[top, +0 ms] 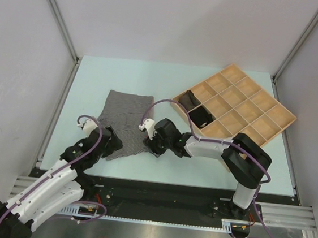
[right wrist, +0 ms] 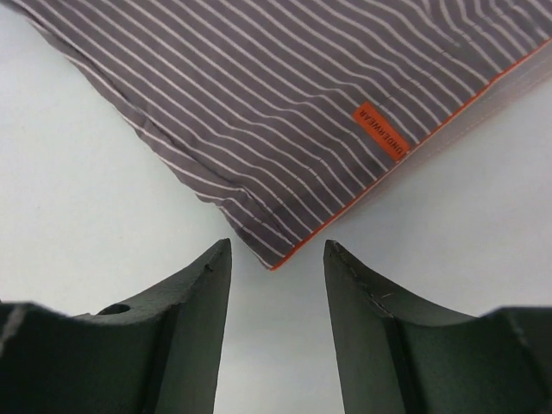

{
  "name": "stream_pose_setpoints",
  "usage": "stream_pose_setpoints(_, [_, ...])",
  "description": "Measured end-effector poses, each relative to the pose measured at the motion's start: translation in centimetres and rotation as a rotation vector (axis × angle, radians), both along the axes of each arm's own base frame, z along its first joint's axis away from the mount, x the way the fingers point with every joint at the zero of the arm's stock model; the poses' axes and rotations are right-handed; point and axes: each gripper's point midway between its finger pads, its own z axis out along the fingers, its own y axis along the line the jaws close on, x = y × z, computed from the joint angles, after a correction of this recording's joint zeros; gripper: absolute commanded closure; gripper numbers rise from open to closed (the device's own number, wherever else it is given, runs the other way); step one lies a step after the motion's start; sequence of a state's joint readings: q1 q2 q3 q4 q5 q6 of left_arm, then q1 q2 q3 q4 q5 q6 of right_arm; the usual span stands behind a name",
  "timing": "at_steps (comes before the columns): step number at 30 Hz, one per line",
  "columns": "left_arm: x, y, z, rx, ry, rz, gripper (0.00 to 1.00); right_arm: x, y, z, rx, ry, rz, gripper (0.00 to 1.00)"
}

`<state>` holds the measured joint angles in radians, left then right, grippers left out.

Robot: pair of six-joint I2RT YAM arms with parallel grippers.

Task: Roll the underwear
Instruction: Fold the underwear at the center of the board.

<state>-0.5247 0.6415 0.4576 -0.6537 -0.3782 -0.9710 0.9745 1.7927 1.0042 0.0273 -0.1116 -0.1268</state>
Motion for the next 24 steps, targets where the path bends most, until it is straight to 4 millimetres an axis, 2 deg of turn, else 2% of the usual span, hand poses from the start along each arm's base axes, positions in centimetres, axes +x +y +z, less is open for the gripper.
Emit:
stream_pose_setpoints(5, [-1.4,0.7,-1.3,-0.010,0.084,0.066,0.09,-0.6,0.0,-1.2,-0.032,0.000,0.056,0.49])
stream_pose_setpoints(7, [-1.9,0.9,-1.8,-0.012,0.113,0.092,0.09,-0.6,0.0,-1.5,-0.044,-0.008,0.069,0.53])
stream_pose_setpoints(11, [-2.9,1.6,-2.6,-0.003,0.165,0.144,0.12,0.1,0.5,-1.5,-0.052,-0.028,0.064,0.70])
stream_pose_setpoints(12, [-3.1,1.7,-2.7,-0.003,0.175,0.155,0.12,0.4,0.6,-1.5,-0.053,-0.034,0.059,0.79])
stream_pose_setpoints(15, [-3.5,1.8,-3.1,-0.011,0.194,0.171,0.17,0.9,1.0,-1.5,-0.064,-0.045,0.040,0.91])
stream_pose_setpoints(18, [-4.1,1.8,-4.1,-0.014,0.224,0.178,0.23,1.0,0.9,-1.5,-0.072,-0.050,0.025,0.92])
stream_pose_setpoints(19, [-4.3,1.8,-4.3,-0.015,0.239,0.178,0.28,1.0,1.0,-1.5,-0.074,-0.051,0.020,0.92])
stream_pose_setpoints(21, [-4.6,1.6,-4.7,-0.020,0.265,0.175,0.30,0.9,1.0,-1.5,-0.076,-0.054,0.015,0.92])
stream_pose_setpoints(22, [-4.7,1.5,-4.8,-0.025,0.273,0.175,0.36,0.8,1.0,-1.5,-0.077,-0.055,0.012,0.92])
stream_pose_setpoints(24, [-4.9,1.3,-4.9,-0.037,0.286,0.178,0.40,0.7,1.0,-1.5,-0.075,-0.053,0.006,0.92])
